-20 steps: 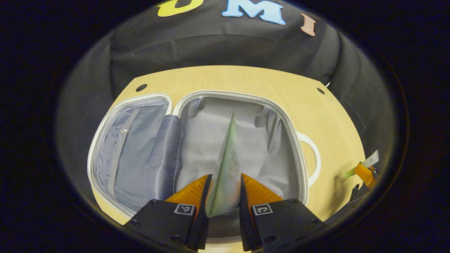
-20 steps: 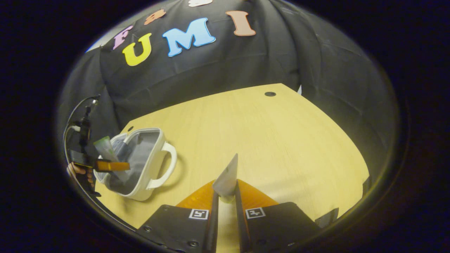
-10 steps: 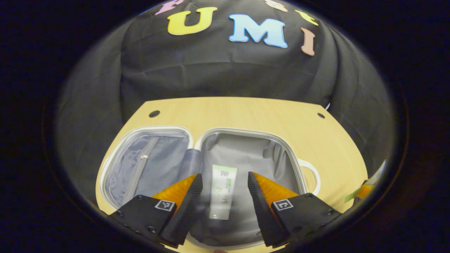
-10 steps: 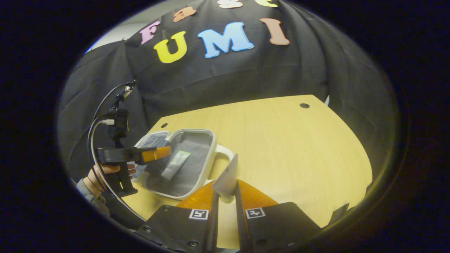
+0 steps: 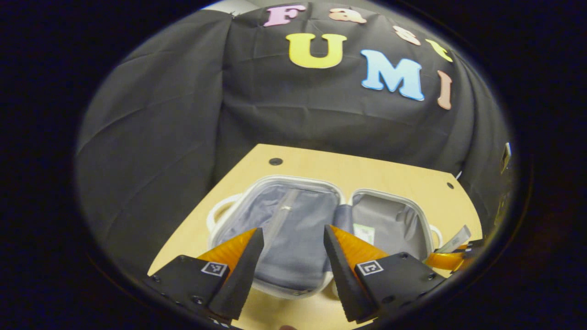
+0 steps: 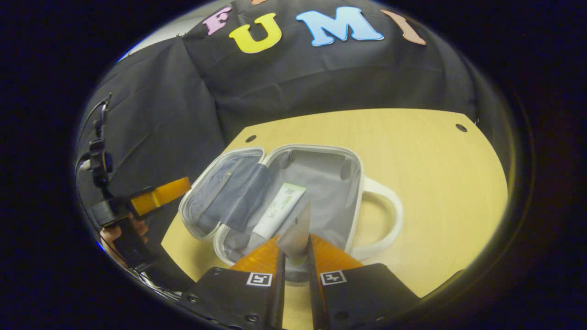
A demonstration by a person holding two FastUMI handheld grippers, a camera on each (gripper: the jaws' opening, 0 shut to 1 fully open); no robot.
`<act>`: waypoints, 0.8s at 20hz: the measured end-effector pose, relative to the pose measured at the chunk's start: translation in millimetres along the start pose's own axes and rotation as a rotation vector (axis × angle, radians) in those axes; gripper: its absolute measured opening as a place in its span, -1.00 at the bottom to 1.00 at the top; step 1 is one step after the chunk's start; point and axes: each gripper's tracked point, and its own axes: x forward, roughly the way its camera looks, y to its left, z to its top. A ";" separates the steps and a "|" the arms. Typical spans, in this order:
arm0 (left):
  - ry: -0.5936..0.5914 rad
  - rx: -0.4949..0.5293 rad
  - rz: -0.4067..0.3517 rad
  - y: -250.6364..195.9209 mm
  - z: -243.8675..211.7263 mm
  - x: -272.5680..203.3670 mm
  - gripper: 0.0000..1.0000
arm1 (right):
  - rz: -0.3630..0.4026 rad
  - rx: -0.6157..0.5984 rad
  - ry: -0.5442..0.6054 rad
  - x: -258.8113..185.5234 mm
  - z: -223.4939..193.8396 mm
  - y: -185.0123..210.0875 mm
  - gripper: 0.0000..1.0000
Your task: First open the suitcase, pack the skin care products into it, and then close the suitcase.
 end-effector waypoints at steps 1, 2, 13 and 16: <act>-0.001 -0.016 0.023 17.8 1.9 -3.2 0.74 | -0.006 -0.003 0.028 6.2 -5.7 -0.4 -0.54; -0.005 -0.034 0.048 34.1 3.7 -6.5 0.74 | -0.002 -0.009 0.037 8.8 -7.7 1.1 -0.53; -0.015 -0.053 0.135 127.0 28.6 22.1 0.73 | -0.170 -0.031 -0.284 -65.8 40.1 -27.2 0.92; 0.019 -0.059 0.111 139.7 30.4 46.5 0.77 | -0.229 -0.007 -0.304 -86.4 41.4 -46.0 0.92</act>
